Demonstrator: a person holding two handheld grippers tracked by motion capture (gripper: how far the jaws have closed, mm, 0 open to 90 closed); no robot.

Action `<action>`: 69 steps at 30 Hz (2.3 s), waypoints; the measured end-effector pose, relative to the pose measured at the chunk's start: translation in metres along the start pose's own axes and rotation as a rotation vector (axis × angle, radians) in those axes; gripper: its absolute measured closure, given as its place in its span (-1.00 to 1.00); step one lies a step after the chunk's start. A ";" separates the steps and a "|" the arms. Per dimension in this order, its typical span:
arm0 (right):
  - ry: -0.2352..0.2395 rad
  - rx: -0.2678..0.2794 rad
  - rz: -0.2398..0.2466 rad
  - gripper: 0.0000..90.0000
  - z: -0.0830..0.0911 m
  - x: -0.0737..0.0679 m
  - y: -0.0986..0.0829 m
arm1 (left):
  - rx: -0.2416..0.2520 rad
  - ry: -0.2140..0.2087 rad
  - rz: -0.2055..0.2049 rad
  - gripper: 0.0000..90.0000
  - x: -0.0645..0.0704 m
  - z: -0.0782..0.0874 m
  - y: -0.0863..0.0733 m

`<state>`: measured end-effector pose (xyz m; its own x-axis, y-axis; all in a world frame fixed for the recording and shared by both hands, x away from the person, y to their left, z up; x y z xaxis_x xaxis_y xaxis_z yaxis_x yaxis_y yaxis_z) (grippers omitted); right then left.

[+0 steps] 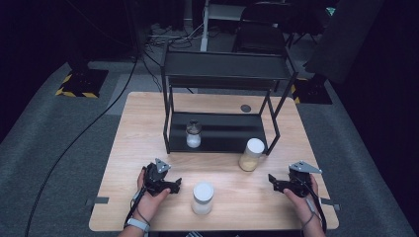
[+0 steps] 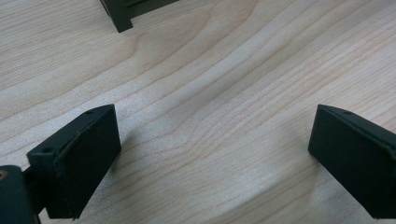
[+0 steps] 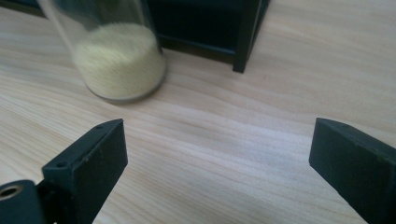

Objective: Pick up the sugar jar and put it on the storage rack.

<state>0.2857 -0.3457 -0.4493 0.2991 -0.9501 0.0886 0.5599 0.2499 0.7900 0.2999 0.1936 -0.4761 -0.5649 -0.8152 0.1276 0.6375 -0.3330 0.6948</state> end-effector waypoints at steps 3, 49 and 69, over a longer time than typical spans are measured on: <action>0.009 0.025 -0.005 -0.91 0.009 -0.003 0.002 | 0.000 0.000 0.000 -0.95 0.000 0.000 0.000; 0.272 0.130 0.122 -0.89 0.052 -0.092 0.078 | -0.008 -0.007 -0.005 -0.98 -0.003 0.001 0.000; 0.346 0.116 0.160 -0.90 0.050 -0.123 0.089 | -0.009 -0.005 -0.008 -0.99 -0.003 0.001 0.000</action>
<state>0.2604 -0.2157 -0.3600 0.6294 -0.7767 0.0224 0.3997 0.3483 0.8479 0.3013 0.1964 -0.4756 -0.5730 -0.8100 0.1253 0.6375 -0.3443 0.6892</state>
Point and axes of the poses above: each handheld gripper's, and its own axes: z roughly backward along the jaws, y roughly out of its top, x roughly to its right, the point moved 4 cm from there along -z, roughly forward along the jaws, and after that the axes turned 9 degrees about -y, right-handed, at the moved point
